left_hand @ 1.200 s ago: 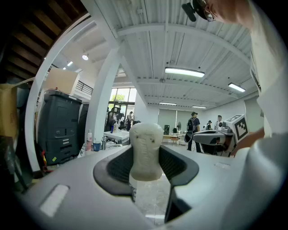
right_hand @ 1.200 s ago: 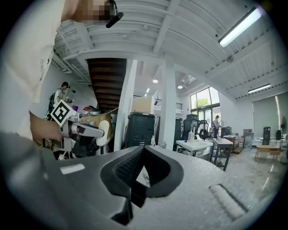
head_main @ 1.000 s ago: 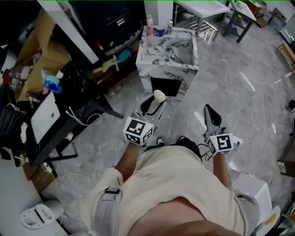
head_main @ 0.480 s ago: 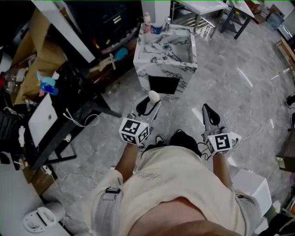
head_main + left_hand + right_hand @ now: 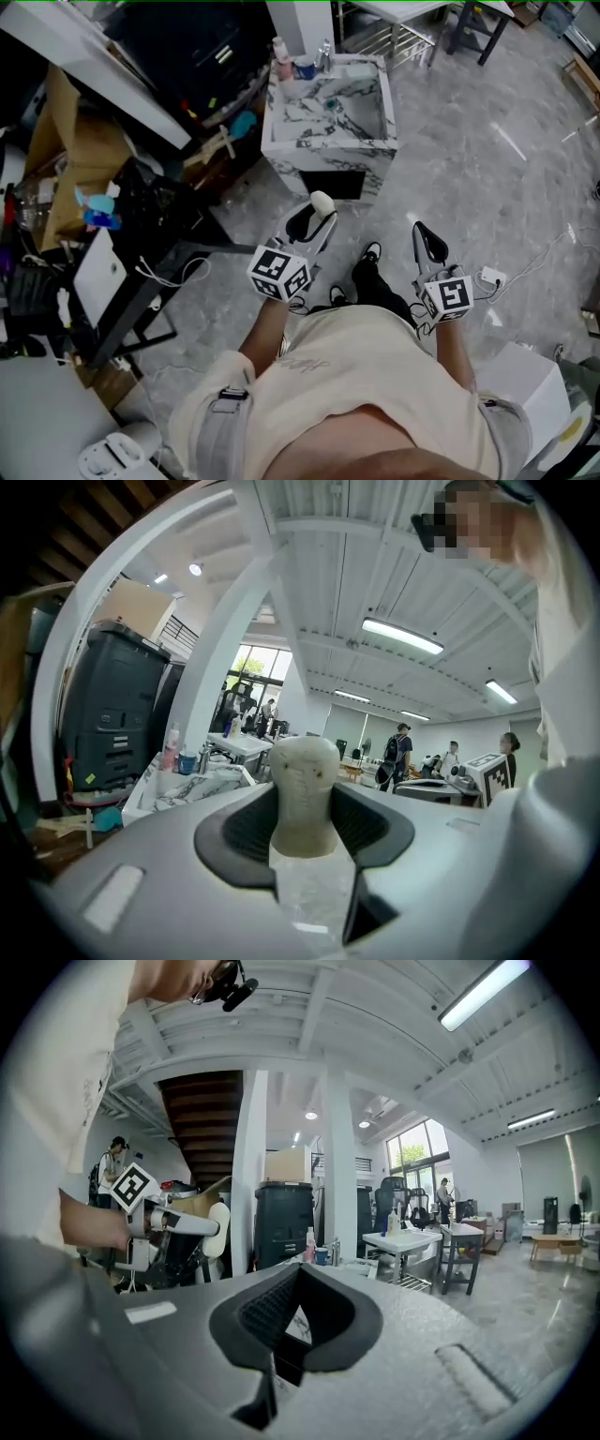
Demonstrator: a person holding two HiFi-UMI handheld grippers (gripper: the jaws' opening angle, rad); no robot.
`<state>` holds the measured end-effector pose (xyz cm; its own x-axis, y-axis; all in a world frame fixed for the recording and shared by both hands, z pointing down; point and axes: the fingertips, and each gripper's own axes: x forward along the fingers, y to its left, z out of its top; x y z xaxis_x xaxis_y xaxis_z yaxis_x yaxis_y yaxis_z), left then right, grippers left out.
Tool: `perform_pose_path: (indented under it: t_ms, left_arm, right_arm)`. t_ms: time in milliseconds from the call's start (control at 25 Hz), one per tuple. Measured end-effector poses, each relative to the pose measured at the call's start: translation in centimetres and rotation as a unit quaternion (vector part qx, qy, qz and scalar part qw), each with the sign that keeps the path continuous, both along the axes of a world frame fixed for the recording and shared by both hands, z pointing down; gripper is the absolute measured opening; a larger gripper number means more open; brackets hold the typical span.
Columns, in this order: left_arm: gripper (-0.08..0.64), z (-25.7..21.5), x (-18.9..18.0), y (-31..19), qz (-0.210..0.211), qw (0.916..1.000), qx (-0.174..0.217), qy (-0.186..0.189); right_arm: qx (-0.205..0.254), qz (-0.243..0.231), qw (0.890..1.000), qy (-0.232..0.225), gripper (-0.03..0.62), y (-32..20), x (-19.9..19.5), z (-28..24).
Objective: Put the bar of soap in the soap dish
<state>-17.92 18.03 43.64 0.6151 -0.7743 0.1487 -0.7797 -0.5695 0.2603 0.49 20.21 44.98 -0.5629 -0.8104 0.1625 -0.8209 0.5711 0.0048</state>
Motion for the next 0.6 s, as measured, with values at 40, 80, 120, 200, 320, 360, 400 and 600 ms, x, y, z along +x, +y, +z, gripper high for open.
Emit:
perform_pose_path:
  t_ms: [40, 80, 120, 200, 320, 360, 400, 600]
  left_arm:
    - [0.199, -0.1, 0.0, -0.8, 0.000, 1.0000, -0.002, -0.007]
    - [0.199, -0.3, 0.0, -1.8, 0.001, 0.9999, -0.002, -0.013]
    - [0.199, -0.5, 0.1, -2.9, 0.002, 0.9998, -0.001, -0.019]
    - [0.199, -1.2, 0.6, -5.4, 0.004, 0.9996, 0.004, -0.028]
    - [0.199, -2.1, 1.9, -8.9, 0.009, 0.9994, 0.010, -0.033]
    - [0.199, -2.4, 2.4, -10.0, 0.011, 0.9993, 0.012, -0.035]
    - [0.199, -2.6, 2.8, -11.1, 0.012, 0.9991, 0.014, -0.038]
    - [0.199, -3.5, 4.3, -15.5, 0.011, 0.9987, 0.018, -0.046]
  right_arm:
    - [0.004, 0.000, 1.000, -0.008, -0.002, -1.1, -0.1, -0.2]
    - [0.010, -0.002, 1.000, -0.014, -0.002, -2.3, -0.1, -0.7]
    - [0.018, -0.004, 1.000, -0.018, -0.002, -3.4, -0.2, -1.1]
    - [0.026, -0.005, 0.999, -0.025, -0.002, -5.8, 0.1, -1.4]
    - [0.015, -0.001, 0.999, -0.048, -0.002, -9.2, 1.4, -0.9]
    - [0.012, 0.001, 0.998, -0.054, -0.002, -10.4, 1.9, -0.8]
    - [0.011, 0.002, 0.998, -0.058, -0.002, -11.6, 2.4, -0.6]
    - [0.006, -0.001, 0.998, -0.067, -0.002, -16.8, 3.9, 0.5]
